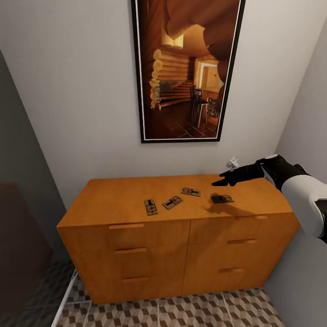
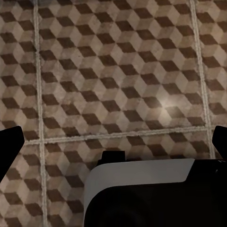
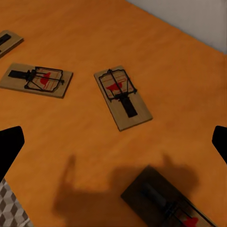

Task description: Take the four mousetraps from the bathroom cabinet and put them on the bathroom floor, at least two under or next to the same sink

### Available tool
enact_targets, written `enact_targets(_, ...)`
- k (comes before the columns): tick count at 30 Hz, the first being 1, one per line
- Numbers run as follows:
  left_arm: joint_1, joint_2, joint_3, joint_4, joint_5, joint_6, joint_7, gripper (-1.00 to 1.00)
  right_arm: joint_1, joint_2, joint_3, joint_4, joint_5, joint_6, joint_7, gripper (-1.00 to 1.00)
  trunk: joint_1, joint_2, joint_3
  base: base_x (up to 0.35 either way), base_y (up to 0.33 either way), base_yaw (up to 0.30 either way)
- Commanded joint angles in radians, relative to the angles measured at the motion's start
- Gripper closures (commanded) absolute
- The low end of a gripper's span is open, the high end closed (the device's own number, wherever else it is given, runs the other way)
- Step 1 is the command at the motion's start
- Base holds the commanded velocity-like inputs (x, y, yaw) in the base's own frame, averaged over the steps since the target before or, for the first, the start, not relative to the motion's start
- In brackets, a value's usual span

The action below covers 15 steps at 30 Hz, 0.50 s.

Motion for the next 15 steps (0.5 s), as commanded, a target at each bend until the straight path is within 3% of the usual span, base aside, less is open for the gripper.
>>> enact_targets(1,-0.001,0.000,-0.003,0.001,-0.001,-0.003,0.005,-1.00,0.000,-0.001,0.008,-0.002,-0.007,0.010,0.003,-1.00,0.000,-0.001,-0.001,0.000,0.000,0.000)
enact_targets(15,-0.001,-0.001,-0.004,0.012,-0.001,-0.003,0.005,-1.00,0.000,-0.001,0.008,-0.002,-0.005,0.007,0.001,-1.00,0.000,-0.001,-0.001,0.000,0.000,0.000)
